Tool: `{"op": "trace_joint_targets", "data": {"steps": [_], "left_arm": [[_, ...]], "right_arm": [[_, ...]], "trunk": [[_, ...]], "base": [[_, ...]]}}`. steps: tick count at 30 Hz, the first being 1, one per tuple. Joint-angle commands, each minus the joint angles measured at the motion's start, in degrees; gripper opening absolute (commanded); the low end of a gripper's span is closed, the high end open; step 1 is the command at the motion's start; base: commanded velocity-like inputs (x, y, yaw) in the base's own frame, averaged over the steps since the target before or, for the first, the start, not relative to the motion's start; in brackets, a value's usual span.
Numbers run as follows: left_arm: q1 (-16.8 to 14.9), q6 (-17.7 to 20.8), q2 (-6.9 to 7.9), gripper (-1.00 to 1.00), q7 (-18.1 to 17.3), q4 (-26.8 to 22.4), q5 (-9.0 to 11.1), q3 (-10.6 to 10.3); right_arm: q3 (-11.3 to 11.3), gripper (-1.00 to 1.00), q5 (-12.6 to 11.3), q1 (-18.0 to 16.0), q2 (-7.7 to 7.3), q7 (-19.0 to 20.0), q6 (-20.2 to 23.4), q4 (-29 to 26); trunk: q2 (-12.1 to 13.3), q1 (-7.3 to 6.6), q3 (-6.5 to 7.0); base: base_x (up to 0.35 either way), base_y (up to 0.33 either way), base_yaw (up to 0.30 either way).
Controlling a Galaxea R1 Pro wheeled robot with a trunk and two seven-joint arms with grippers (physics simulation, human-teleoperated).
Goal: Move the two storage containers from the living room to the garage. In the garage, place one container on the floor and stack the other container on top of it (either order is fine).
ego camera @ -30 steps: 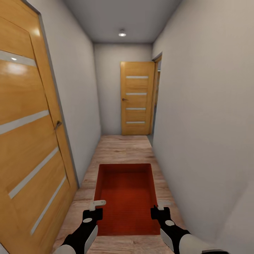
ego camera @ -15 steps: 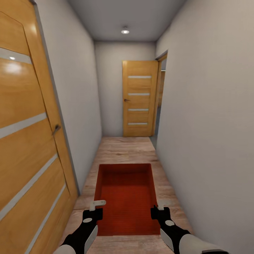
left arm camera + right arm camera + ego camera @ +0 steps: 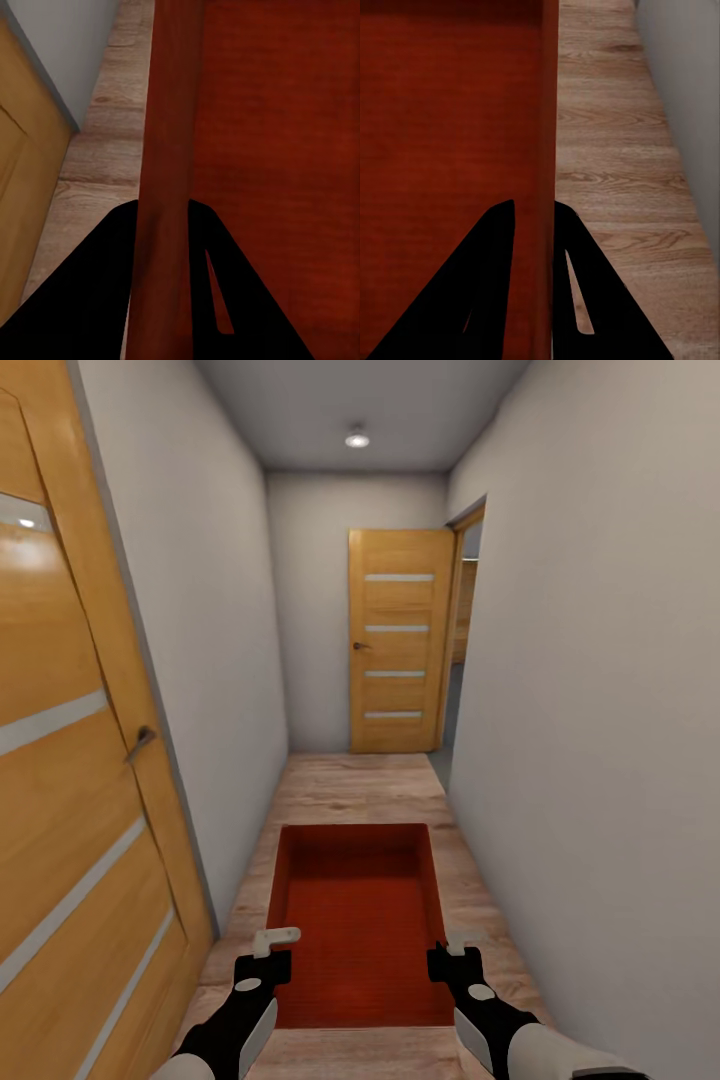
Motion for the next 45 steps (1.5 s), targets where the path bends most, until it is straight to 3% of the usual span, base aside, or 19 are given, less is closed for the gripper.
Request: {"op": "trace_joint_targets", "data": {"steps": [1,45], "left_arm": [[0.0,0.1,0.54,-1.00,0.5,-2.4,-0.9,2.1],[0.0,0.1,0.69,-1.00,0.5,-2.4,-0.9,2.1]], "right_arm": [[-1.0,-1.00,-0.2,0.0,0.00,-0.4,-0.2,0.1],[-1.0,-1.00,-0.1,0.0,0.01,-0.4,-0.2,0.1]], "trunk": [[0.0,0.04,-0.08],[0.0,0.04,-0.08]], "base": [[0.321,0.000,0.000],[0.322,0.000,0.000]]}}
